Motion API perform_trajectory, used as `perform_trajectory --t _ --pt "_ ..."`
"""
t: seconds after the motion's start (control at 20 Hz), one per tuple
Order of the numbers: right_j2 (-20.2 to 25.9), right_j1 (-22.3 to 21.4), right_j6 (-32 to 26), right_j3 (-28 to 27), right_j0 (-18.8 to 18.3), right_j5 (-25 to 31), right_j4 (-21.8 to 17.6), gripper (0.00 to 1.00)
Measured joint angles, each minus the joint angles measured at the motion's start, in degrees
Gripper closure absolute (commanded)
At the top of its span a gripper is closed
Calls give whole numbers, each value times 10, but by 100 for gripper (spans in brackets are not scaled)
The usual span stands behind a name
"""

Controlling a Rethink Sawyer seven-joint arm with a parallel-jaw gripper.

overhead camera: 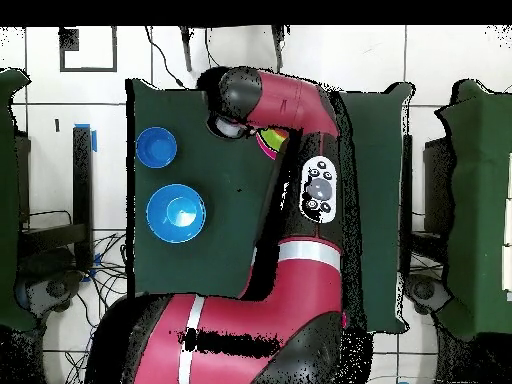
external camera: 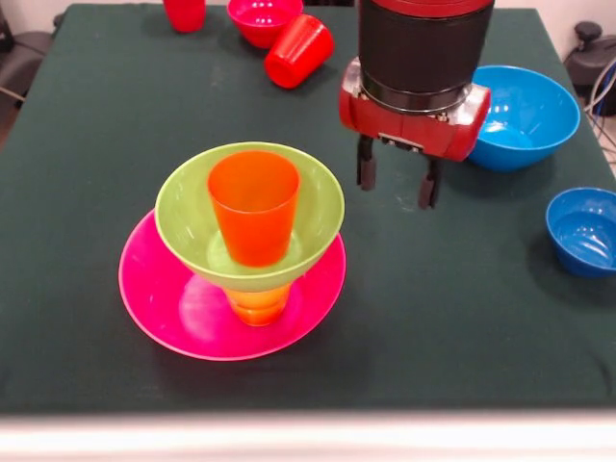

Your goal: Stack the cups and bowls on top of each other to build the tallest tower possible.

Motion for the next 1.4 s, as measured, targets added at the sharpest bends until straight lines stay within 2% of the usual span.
perform_trajectory --t 0.1,0.35,0.65,0.7,0.95,1.4 --pt "10 -7 -4 9 -6 0 0 0" --pt "36 -52 -22 73 -33 0 -2 0" --pt "36 -99 -22 145 -37 -2 -11 0" --pt "36 -114 -22 167 -32 -2 -14 0" --pt "37 -145 -22 206 -11 -2 -16 0" --pt "37 -157 -22 204 46 -2 -14 0"
